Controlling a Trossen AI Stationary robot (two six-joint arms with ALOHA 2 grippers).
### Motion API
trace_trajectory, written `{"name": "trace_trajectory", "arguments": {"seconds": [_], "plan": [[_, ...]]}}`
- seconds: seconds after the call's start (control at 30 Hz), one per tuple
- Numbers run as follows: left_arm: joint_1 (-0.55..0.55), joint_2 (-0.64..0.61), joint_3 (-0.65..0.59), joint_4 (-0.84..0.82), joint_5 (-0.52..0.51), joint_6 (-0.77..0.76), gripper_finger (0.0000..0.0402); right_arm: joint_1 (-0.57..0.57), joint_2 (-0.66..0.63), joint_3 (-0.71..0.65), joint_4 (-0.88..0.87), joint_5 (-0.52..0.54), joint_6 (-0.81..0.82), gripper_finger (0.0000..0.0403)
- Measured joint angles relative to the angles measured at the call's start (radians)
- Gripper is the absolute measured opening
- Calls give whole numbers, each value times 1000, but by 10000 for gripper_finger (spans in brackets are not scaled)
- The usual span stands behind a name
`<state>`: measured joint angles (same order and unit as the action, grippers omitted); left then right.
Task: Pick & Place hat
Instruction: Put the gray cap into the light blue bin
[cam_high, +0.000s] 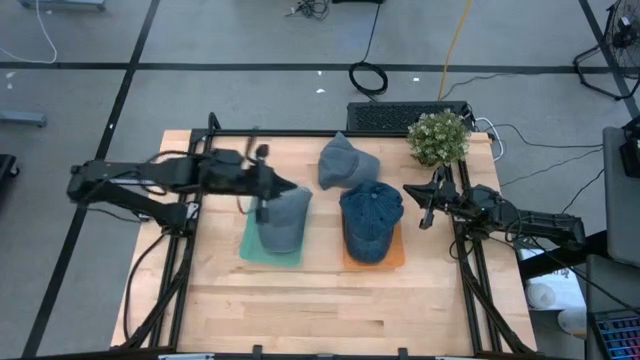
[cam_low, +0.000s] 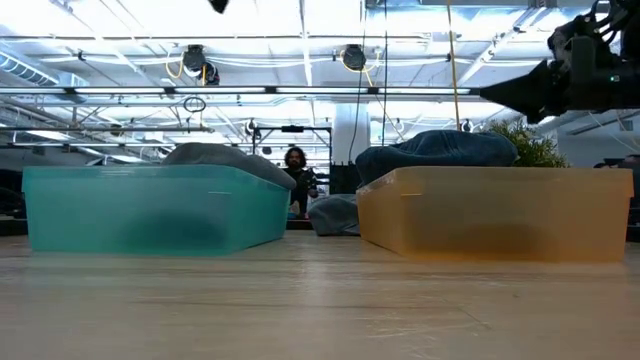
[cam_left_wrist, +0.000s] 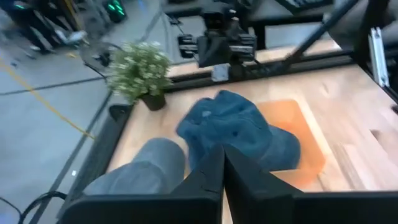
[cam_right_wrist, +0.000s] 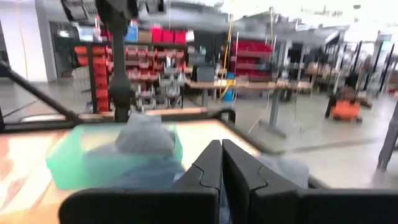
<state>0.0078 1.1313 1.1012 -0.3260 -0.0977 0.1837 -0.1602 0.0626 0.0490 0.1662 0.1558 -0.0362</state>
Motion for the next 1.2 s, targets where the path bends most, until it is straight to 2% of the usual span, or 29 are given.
{"name": "trace_trajectory", "arguments": {"seconds": [0.23, 0.43, 0.53, 0.73, 0.83, 0.93, 1.03, 1.1, 1.2], "plan": [[13, -192, -151, 123, -7, -13, 33, 0, 1, 0, 173, -2, -37, 0], [13, -233, -171, 119, -7, -12, 33, 6, 4, 0, 309, 0, 381, 0], [13, -230, -172, 119, -7, -3, 31, 6, 4, 0, 349, 0, 478, 0], [13, -224, -172, 120, -7, -9, 37, 6, 4, 0, 427, 3, 473, 0], [13, -223, -172, 118, -7, -9, 37, 5, 28, 19, 520, 92, 383, 0], [13, -222, -172, 119, -7, -9, 37, 5, 146, 98, 453, 195, 272, 0], [13, -221, -172, 119, -7, -9, 37, 3, 364, 270, 403, 211, 146, 1], [13, -221, -172, 120, -7, -9, 37, -8, 537, 415, 233, 208, 70, 8], [13, -221, -172, 120, -7, -9, 37, -75, 809, 692, -112, 206, -3, 38]]}}
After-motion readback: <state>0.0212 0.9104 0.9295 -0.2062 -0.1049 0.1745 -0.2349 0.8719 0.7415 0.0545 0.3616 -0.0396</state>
